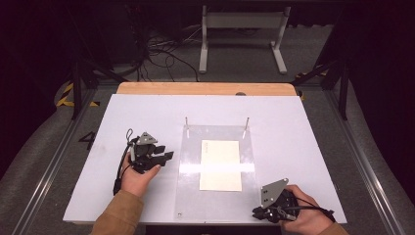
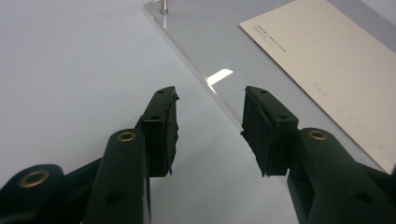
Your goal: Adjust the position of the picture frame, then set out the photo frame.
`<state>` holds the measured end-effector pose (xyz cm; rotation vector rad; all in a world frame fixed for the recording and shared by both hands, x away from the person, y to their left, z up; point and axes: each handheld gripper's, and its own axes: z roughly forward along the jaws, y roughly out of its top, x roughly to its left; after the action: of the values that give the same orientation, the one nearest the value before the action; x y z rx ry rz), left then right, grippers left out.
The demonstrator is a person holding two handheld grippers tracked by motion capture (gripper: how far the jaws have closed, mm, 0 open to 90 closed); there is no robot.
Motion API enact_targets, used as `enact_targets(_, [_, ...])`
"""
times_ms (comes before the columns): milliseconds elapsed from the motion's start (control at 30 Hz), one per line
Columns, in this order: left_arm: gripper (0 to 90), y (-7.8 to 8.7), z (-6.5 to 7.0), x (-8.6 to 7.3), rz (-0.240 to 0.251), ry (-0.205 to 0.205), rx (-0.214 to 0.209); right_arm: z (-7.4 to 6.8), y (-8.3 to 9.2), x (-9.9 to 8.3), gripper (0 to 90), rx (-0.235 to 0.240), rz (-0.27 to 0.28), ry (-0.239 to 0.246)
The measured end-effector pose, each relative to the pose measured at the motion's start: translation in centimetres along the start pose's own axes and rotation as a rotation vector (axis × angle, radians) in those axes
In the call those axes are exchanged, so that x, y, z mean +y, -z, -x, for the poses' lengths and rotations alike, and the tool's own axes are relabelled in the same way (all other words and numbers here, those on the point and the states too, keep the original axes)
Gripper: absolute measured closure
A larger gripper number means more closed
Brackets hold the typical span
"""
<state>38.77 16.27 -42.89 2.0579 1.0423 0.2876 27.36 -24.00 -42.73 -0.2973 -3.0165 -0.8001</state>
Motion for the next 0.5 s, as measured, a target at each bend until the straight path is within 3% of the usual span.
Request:
enact_targets(67, [52.6,0.1,0.1,0.0,0.009,-0.001,-0.005,0.2,0.3,-0.3,87.1,0.015,0.026,-0.012])
enact_targets(167, [49.4,0.4,0.2,0.0,0.032,-0.014,-0.019,0.7,1.4,-0.5,76.5,-0.005,0.168,-0.036])
enact_targets(233, [46.9,0.7,0.4,0.0,0.051,-0.031,-0.028,0.9,2.1,-0.4,65.9,-0.064,0.252,-0.05])
enact_targets(433, [36.9,2.3,0.9,-0.4,0.148,-0.071,-0.043,2.3,3.5,-0.5,56.7,-0.22,0.393,-0.165])
enact_targets(500, [34.7,2.7,0.9,-0.6,0.165,-0.087,-0.053,3.0,4.0,-0.6,54.6,-0.238,0.441,-0.209])
